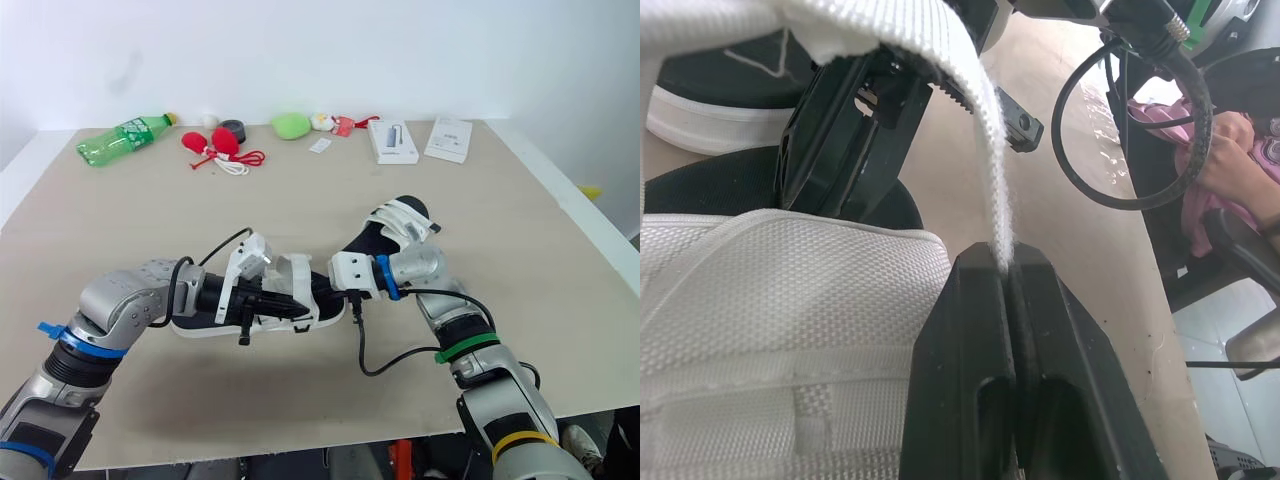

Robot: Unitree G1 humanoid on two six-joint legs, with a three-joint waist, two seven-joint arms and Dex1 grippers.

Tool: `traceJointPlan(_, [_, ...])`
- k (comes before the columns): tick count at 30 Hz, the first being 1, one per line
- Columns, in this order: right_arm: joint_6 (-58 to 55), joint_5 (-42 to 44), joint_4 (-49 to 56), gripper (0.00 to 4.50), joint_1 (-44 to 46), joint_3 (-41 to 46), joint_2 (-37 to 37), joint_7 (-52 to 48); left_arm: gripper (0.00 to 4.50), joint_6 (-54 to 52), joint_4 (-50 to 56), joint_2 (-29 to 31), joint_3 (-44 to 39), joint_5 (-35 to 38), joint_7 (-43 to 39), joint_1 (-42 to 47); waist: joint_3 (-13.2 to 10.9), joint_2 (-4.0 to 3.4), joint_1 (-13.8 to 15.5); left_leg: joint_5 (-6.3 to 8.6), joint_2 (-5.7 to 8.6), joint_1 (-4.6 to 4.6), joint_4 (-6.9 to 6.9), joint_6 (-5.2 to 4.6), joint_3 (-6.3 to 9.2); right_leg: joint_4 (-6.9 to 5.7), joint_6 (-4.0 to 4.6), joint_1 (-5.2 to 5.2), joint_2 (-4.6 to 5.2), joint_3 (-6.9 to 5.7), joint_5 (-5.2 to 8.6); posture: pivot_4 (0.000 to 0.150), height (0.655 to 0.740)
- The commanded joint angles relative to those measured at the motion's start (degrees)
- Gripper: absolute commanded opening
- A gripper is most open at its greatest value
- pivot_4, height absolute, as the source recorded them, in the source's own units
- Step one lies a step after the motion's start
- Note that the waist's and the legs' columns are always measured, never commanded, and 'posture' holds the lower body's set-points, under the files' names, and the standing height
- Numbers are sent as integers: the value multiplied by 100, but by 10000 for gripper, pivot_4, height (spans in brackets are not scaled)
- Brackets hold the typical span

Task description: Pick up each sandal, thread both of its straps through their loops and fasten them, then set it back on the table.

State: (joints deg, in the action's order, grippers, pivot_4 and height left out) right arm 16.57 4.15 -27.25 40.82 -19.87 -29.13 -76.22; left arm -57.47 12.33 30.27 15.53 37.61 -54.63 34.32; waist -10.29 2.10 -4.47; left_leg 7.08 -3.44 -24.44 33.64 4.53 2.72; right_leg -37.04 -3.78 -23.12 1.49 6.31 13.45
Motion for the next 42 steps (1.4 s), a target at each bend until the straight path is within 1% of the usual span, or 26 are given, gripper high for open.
traceJointPlan(1, [-79, -362, -299, 0, -125, -169, -80, -25, 4644, -128, 136, 37, 125, 52, -125, -32, 0, 0, 0, 0, 0, 0, 0, 0, 0, 0, 0, 0, 0, 0, 0, 1500, 7400])
traceJointPlan(4, [-74, -362, -294, 0, -130, -176, -76, -28, 16541, -112, 147, -44, 10, 144, -145, 33, 0, 0, 0, 0, 0, 0, -1, 0, 0, 0, 1, 0, 0, 0, 1, 1500, 7400])
traceJointPlan(5, [-73, -363, -293, 0, -128, -177, -77, -30, 22000, -78, 135, -53, -25, 143, -149, 73, 0, 0, 0, 0, 0, 0, -1, 0, 0, 0, 1, 0, 0, 0, 0, 1500, 7400])
traceJointPlan(6, [-75, -361, -288, 0, -129, -176, -82, -33, 25084, 7, 88, -30, -61, 94, -152, 141, 0, 0, 0, 0, 0, 0, 0, 0, 0, 0, 1, 0, 0, 0, 1, 1500, 7400])
traceJointPlan(12, [-46, -372, -336, 0, -102, -170, -97, -41, 25084, 364, -478, 78, -317, -177, -171, 638, 0, 0, 0, -1, 1, 0, 7, 0, 1, 1, 1, -12, 0, 0, 0, 1500, 7400])
traceJointPlan(16, [-52, -375, -340, 0, -92, -173, -72, -30, 25084, 424, -815, -99, -484, -252, -39, 864, -1, 0, 1, -1, 0, -3, 6, -1, 1, 1, 1, -4, 0, 0, 0, 1500, 7400])
traceJointPlan(21, [-45, -381, -385, 0, -65, -161, -73, -20, 25084, 308, -873, -303, -672, -50, -86, 942, -1, 0, 2, -1, 0, -6, 2, -1, 1, 0, 0, -4, -1, 0, 0, 1500, 7400])
traceJointPlan(22, [-44, -382, -392, 0, -63, -159, -79, -20, 19886, 293, -848, -307, -675, -28, -121, 945, -1, 0, 2, -1, 0, -6, 2, -1, 1, 0, 1, -5, -2, 0, 0, 1500, 7400])
traceJointPlan(23, [-39, -384, -405, 0, -59, -157, -82, -20, 17284, 292, -829, -304, -666, -21, -154, 944, -1, 0, 1, -1, 0, -6, 2, -1, 1, 0, 0, -5, -1, 0, 0, 1500, 7400])
traceJointPlan(24, [-37, -386, -408, 0, -60, -157, -85, -18, 13141, 322, -772, -251, -587, -53, -229, 904, -1, 0, 1, -1, 1, -6, 2, -1, 1, 0, 0, -5, -1, 0, 0, 1500, 7400])
traceJointPlan(25, [-35, -387, -414, 0, -56, -158, -85, -15, 6994, 353, -707, -187, -499, -77, -324, 851, -1, 0, 0, -1, 0, -6, 2, -1, 1, 0, 0, -4, -1, 0, 0, 1500, 7400])
traceJointPlan(27, [-38, -387, -419, 0, -47, -158, -77, -7, 508, 409, -558, -73, -344, -127, -472, 709, -1, 0, -1, -1, 1, -6, 2, -1, 0, 0, 0, -5, -1, 0, 0, 1500, 7400])
traceJointPlan(35, [-15, -393, -457, 0, -19, -166, -72, -16, 508, 649, -202, 52, 42, -381, -581, 206, -1, 0, 0, -1, 0, -5, 3, -2, 1, 0, 1, -4, -1, 2, 0, 1500, 7400])
traceJointPlan(38, [-5, -398, -485, 0, 3, -172, -66, -23, 508, 789, -153, 122, 238, -577, -605, 106, 0, 0, 0, -1, 0, -4, 3, -2, 0, 0, 1, -3, 0, 2, 0, 1500, 7400])
traceJointPlan(41, [-6, -394, -484, 0, 12, -175, -66, -34, 508, 724, -165, 94, 219, -616, -491, 121, 0, 0, 0, -1, 0, -3, 3, -2, 0, 0, 1, -3, 0, 3, 0, 1500, 7400])
traceJointPlan(42, [2, -396, -497, 0, 19, -176, -68, -38, 4423, 718, -160, 132, 213, -638, -511, 168, 0, 0, 0, -1, 0, -3, 3, -2, 0, 0, 1, -3, 0, 3, 0, 1500, 7400])
